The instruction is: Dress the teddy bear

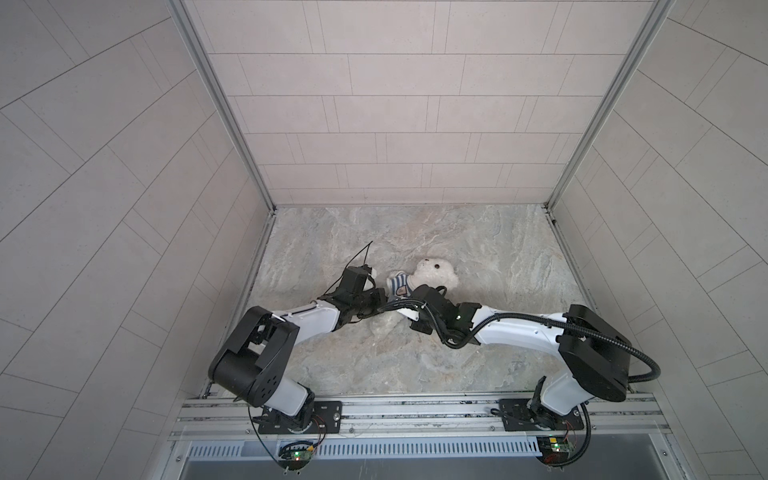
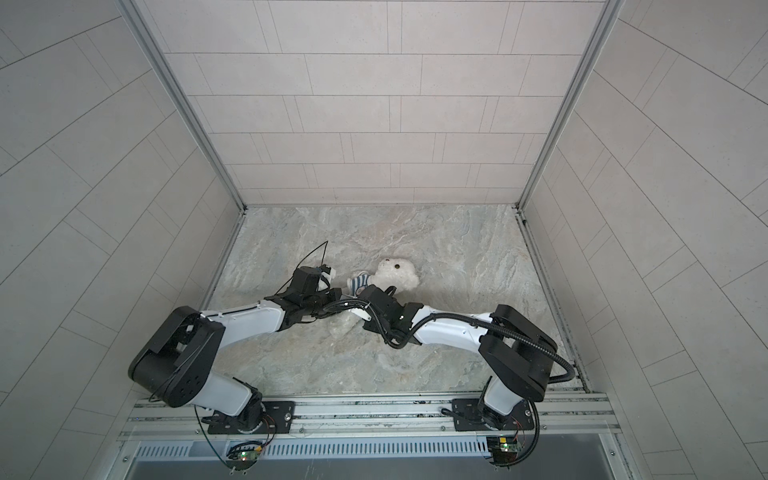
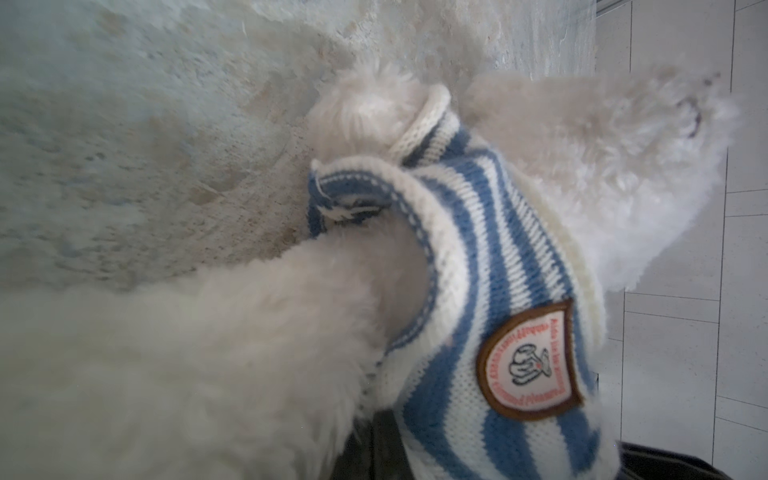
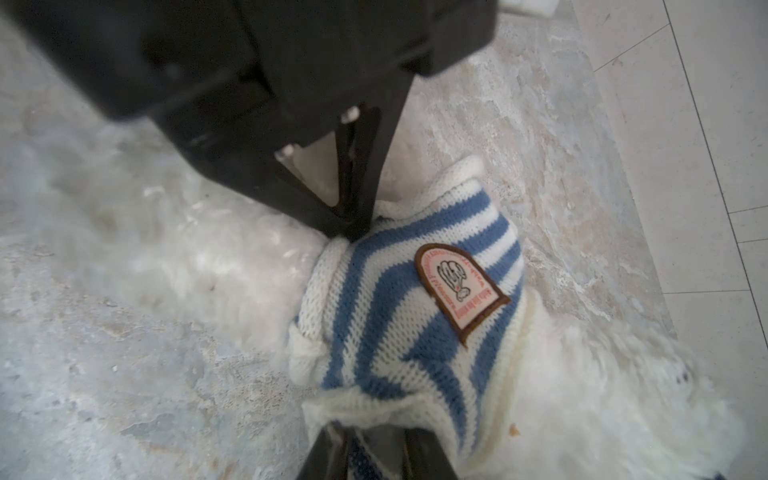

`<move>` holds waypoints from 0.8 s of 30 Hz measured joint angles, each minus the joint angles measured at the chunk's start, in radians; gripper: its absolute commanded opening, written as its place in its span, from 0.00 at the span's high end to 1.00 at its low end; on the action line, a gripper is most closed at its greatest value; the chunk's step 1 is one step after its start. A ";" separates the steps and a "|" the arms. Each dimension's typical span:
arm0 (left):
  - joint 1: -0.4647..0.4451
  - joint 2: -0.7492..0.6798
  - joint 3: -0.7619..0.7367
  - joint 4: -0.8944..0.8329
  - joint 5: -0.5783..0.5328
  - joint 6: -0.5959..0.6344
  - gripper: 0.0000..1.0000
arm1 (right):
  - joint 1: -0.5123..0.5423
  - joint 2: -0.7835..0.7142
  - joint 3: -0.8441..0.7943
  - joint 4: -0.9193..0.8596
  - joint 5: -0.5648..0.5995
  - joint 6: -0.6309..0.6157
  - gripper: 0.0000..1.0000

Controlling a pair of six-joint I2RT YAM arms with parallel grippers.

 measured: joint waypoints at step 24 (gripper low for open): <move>-0.035 0.062 0.049 -0.009 -0.027 0.030 1.00 | -0.297 0.056 -0.015 0.299 -0.476 0.518 0.70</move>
